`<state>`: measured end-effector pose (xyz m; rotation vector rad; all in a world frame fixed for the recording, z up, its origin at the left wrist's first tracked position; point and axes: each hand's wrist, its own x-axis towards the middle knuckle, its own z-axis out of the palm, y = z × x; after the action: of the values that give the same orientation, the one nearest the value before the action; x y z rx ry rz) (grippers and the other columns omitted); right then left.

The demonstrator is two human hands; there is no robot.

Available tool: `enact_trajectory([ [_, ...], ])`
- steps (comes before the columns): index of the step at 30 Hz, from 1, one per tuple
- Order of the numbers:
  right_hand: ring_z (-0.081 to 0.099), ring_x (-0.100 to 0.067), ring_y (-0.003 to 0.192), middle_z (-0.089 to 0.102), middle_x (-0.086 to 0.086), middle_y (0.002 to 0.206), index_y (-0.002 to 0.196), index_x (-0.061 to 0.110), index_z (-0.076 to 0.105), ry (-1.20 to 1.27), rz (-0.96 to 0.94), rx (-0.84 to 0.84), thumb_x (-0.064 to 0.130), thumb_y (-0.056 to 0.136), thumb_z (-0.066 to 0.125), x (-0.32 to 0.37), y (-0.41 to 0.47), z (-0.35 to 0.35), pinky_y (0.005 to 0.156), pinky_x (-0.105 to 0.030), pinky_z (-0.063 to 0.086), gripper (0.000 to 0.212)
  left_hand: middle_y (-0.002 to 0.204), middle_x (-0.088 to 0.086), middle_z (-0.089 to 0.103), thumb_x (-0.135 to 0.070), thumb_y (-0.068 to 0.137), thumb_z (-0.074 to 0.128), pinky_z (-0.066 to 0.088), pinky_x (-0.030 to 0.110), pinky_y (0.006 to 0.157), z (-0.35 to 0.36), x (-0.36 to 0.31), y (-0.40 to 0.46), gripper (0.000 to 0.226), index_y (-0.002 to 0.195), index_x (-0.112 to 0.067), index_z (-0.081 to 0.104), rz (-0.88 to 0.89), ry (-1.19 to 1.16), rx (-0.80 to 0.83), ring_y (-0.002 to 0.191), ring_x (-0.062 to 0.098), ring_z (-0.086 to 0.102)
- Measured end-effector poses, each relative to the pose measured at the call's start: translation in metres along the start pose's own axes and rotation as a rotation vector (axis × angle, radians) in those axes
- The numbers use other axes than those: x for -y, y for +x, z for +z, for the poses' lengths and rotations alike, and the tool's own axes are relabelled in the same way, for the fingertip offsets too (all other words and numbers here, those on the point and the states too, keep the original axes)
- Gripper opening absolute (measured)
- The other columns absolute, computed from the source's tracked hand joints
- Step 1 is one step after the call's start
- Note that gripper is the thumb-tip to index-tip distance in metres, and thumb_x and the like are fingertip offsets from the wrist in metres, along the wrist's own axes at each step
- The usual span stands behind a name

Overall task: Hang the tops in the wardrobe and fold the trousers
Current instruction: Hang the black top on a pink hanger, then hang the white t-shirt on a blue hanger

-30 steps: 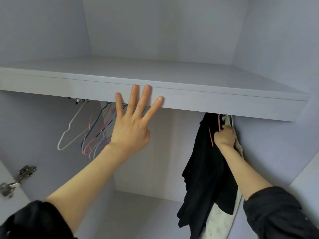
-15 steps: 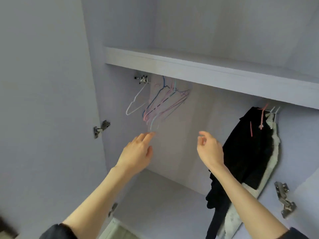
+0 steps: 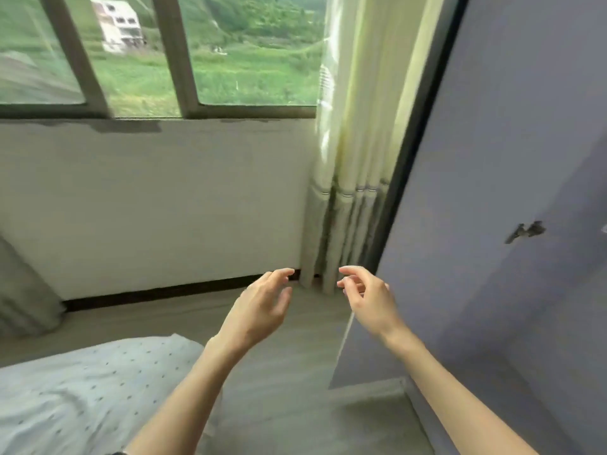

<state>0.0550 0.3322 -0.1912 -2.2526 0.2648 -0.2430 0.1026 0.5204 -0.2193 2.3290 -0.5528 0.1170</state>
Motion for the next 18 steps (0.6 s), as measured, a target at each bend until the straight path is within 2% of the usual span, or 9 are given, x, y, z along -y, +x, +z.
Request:
enact_trajectory([
  [4, 0.062, -0.011, 0.083, 0.069, 0.003, 0.091, 0.112, 0.018, 0.063, 0.060, -0.169, 0.269, 0.017, 0.095, 0.051, 0.073, 0.024, 0.101, 0.080, -0.023, 0.046, 0.021, 0.119, -0.007, 0.059, -0.021, 0.096, 0.047, 0.043, 0.025, 0.089, -0.075, 0.083, -0.044, 0.036, 0.132, -0.024, 0.049, -0.281, 0.027, -0.159, 0.107, 0.009, 0.056],
  [11, 0.060, -0.009, 0.089, 0.068, 0.003, 0.097, 0.117, 0.020, 0.060, 0.046, -0.475, 0.741, 0.020, 0.097, 0.048, 0.179, 0.037, 0.265, 0.082, -0.021, 0.046, 0.024, 0.124, -0.004, 0.058, -0.021, 0.098, 0.043, 0.043, 0.027, 0.093, -0.166, 0.184, -0.127, 0.037, 0.134, -0.024, 0.048, -0.721, 0.085, -0.422, 0.110, 0.012, 0.055],
  [18, 0.062, -0.015, 0.105, 0.068, 0.000, 0.109, 0.121, 0.019, 0.058, -0.037, -0.814, 1.166, 0.019, 0.097, 0.045, 0.265, -0.008, 0.388, 0.089, -0.029, 0.049, 0.027, 0.135, -0.003, 0.049, -0.020, 0.100, 0.038, 0.039, 0.023, 0.094, -0.209, 0.216, -0.230, 0.037, 0.135, -0.023, 0.045, -1.144, 0.136, -0.677, 0.121, 0.013, 0.049],
])
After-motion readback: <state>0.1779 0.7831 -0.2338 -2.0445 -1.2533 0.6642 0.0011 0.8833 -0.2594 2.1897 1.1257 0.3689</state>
